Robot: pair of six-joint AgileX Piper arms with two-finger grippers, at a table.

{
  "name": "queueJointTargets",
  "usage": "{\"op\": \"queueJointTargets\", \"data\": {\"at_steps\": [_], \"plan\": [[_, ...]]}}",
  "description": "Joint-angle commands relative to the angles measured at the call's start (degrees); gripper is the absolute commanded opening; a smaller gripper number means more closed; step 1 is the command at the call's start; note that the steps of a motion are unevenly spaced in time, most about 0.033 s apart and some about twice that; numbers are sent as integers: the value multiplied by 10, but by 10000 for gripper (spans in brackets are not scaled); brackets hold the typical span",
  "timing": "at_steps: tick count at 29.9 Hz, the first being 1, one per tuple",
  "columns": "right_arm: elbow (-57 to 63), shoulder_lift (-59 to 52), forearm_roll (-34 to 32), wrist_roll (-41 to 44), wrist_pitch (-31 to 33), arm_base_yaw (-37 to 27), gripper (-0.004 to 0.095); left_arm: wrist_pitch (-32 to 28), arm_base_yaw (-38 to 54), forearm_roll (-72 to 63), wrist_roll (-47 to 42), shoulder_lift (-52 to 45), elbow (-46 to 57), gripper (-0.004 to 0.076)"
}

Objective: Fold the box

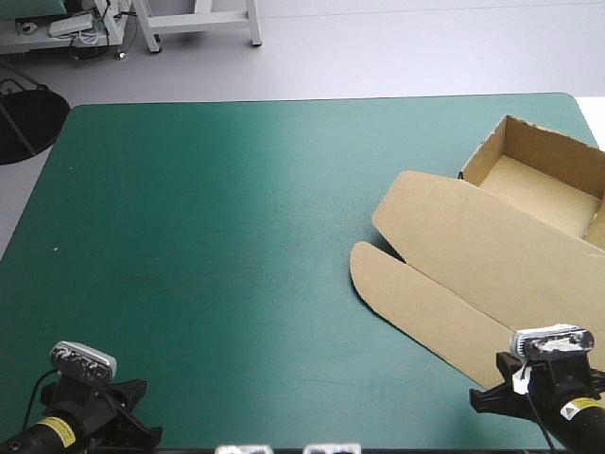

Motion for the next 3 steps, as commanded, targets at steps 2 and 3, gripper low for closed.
{"op": "queueJointTargets", "data": {"at_steps": [2, 3], "plan": [[-14, 5, 13, -1, -31, 0, -13, -28, 0, -11, 0, 7, -14, -9], [-14, 5, 13, -1, -31, 0, -13, -28, 0, -11, 0, 7, -14, -9]]}}
